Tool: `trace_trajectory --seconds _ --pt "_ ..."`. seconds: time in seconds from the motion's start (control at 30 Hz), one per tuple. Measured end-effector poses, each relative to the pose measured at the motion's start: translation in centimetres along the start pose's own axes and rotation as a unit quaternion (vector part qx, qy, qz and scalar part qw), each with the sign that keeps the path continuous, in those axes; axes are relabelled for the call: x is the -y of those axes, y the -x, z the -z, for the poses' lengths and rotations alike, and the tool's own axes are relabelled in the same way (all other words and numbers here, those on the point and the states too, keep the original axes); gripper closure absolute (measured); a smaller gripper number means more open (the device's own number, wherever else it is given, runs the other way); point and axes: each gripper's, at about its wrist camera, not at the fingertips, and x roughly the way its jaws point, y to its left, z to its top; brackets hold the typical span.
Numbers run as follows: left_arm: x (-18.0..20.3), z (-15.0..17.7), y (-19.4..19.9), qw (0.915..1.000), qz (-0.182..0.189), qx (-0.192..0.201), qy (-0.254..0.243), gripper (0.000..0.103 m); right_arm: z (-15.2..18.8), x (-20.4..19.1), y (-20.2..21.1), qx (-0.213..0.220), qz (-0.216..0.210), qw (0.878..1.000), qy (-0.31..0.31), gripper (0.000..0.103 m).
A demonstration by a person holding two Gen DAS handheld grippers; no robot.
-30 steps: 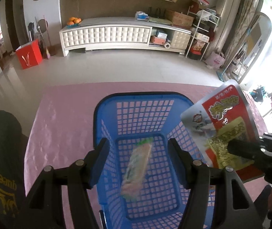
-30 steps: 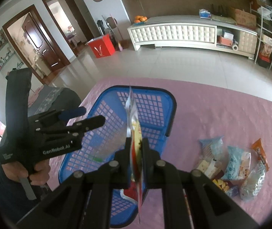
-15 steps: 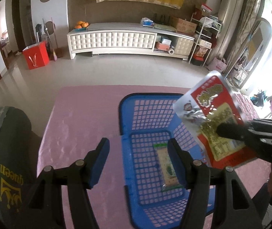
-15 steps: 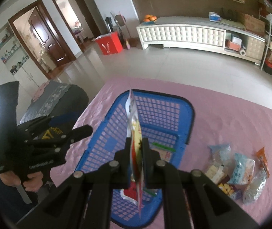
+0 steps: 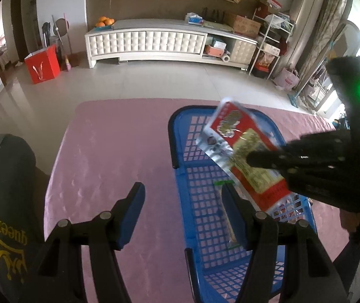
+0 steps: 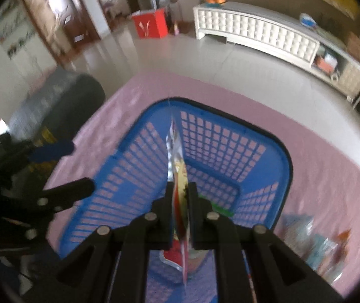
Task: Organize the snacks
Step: 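Lower the red-and-white pouch into the basket and open the right tool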
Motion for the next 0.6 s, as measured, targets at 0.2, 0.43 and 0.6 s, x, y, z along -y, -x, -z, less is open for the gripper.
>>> trace_trajectory --seconds 0.2,0.43,0.6 --pt "0.3 -0.1 -1.0 0.9999 0.001 -0.007 -0.008 0.042 -0.8 -0.7 -2.2 -0.023 0.047 0.996 0.078 0.09" --pt "1.0 0.5 -1.4 0.9996 -0.015 -0.008 -0.021 0.042 -0.1 -0.8 -0.6 0.02 0.092 0.991 0.094 0.023" --pt "1.6 0.8 -0.8 0.9996 -0.019 0.001 -0.023 0.037 0.9 -0.8 2.0 0.047 0.097 0.99 0.089 0.022"
